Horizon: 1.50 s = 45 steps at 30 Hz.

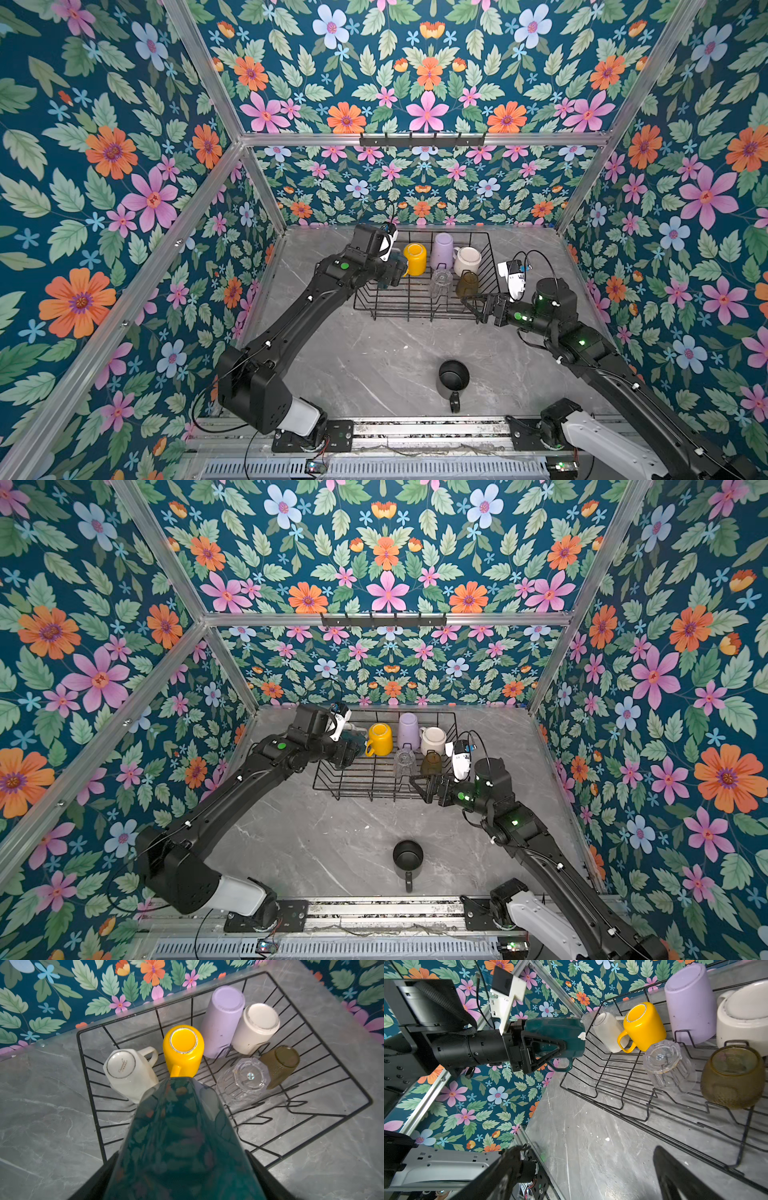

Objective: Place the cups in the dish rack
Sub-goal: 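Carry the green-and-cream mug over the rack with the left gripper, then lower the green-and-cream mug upside down into the rack with the left gripper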

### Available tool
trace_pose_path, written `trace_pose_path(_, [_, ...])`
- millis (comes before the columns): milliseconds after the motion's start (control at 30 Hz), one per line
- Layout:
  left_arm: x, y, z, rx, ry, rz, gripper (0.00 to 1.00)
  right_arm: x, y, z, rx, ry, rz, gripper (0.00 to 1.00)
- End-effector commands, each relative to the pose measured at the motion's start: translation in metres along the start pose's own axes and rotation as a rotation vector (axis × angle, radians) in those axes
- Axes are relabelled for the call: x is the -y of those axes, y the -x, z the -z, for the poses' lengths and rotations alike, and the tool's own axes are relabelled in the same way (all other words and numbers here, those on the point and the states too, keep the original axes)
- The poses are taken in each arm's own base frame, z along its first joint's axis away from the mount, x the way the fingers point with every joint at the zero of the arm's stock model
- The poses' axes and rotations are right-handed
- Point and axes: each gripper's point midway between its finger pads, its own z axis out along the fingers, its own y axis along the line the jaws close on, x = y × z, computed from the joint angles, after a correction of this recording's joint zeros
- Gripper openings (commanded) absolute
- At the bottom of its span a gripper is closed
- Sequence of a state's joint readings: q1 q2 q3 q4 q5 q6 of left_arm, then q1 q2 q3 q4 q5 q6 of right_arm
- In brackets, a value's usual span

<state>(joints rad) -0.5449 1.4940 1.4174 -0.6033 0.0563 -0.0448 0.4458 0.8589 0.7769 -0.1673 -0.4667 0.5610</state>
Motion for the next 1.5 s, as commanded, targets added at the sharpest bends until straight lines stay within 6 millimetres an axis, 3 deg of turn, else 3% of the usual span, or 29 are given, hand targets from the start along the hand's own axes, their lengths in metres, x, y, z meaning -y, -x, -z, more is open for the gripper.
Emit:
trace_pose_path(0, [-0.010, -0.006, -0.004, -0.046, 0.058, -0.020, 0.00, 0.004, 0.000, 0.001, 0.005, -0.022, 0.014, 0.99])
trace_pose_path(867, [-0.024, -0.053, -0.094, -0.319, 0.136, -0.059, 0.00, 0.008, -0.006, 0.005, -0.003, -0.042, 0.005, 0.99])
trace_pose_path(1300, [-0.036, -0.077, -0.118, -0.395, 0.133, -0.005, 0.00, 0.010, -0.009, 0.005, -0.010, -0.049, -0.002, 0.98])
trace_pose_path(1467, [-0.038, -0.083, -0.124, -0.405, 0.122, 0.024, 0.23, 0.011, -0.009, 0.005, -0.011, -0.049, -0.002, 0.98])
